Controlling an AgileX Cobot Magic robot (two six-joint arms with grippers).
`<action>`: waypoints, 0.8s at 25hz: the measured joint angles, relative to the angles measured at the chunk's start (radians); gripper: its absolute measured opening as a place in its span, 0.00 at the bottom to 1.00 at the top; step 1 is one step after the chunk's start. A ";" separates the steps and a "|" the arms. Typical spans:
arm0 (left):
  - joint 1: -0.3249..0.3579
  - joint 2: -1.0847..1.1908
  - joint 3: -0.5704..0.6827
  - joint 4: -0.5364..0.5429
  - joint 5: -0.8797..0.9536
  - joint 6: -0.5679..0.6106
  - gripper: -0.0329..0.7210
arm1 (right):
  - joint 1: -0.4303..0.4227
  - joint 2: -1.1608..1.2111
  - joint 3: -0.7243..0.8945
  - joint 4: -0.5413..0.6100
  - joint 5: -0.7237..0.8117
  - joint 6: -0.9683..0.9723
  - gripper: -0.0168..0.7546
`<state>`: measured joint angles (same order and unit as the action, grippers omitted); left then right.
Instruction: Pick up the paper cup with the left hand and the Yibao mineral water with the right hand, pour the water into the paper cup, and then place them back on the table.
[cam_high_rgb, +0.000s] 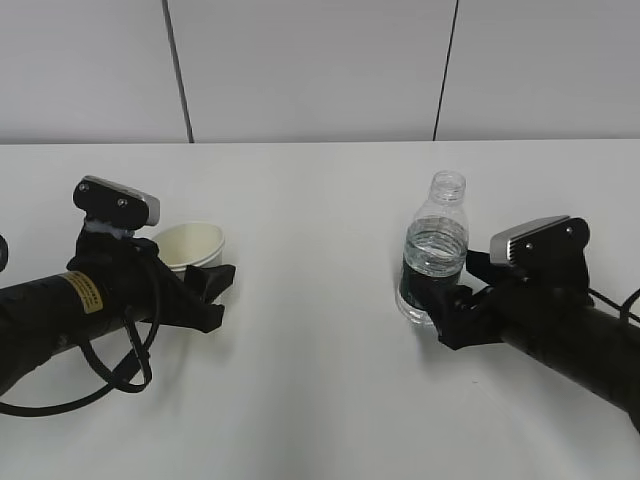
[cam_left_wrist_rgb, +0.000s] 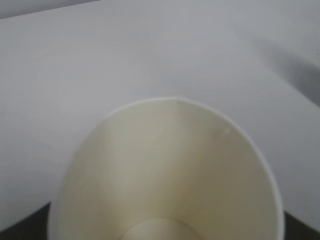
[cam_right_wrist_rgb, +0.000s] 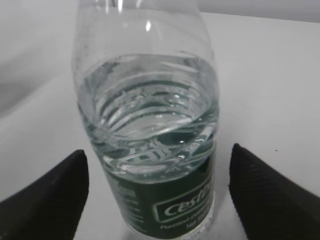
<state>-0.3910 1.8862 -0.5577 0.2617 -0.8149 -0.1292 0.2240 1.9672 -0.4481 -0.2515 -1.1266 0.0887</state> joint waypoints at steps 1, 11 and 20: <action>0.000 0.000 0.000 0.000 0.000 0.000 0.61 | 0.000 0.023 -0.013 0.000 -0.005 0.000 0.87; 0.000 0.000 0.000 0.026 0.000 0.000 0.61 | 0.000 0.144 -0.137 -0.037 -0.013 0.000 0.87; 0.000 0.000 0.000 0.029 0.000 0.000 0.61 | 0.000 0.146 -0.156 -0.048 -0.016 -0.002 0.71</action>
<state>-0.3910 1.8862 -0.5577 0.2906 -0.8149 -0.1292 0.2240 2.1132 -0.6039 -0.2993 -1.1429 0.0871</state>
